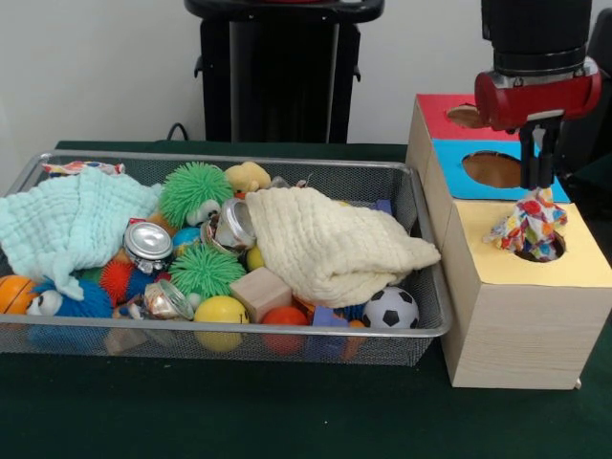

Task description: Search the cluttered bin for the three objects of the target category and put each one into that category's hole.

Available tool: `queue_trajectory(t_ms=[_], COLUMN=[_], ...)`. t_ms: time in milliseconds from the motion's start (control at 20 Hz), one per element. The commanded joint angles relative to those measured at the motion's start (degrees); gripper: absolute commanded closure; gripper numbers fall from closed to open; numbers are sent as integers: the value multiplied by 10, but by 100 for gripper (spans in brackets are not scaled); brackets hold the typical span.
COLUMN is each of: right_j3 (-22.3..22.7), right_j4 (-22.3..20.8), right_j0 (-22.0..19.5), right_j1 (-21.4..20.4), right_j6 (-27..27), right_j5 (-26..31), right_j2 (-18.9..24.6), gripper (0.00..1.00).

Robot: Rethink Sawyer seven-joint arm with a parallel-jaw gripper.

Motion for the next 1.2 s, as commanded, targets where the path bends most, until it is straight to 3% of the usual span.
queue_trajectory(t_ms=[50,1200], right_j3=[-6,0], right_j4=[2,-6], right_j0=[-1,-6], right_j1=[3,25], right_j6=[116,106], right_j5=[71,36], right_j2=[-2,-3], gripper=[100,100])
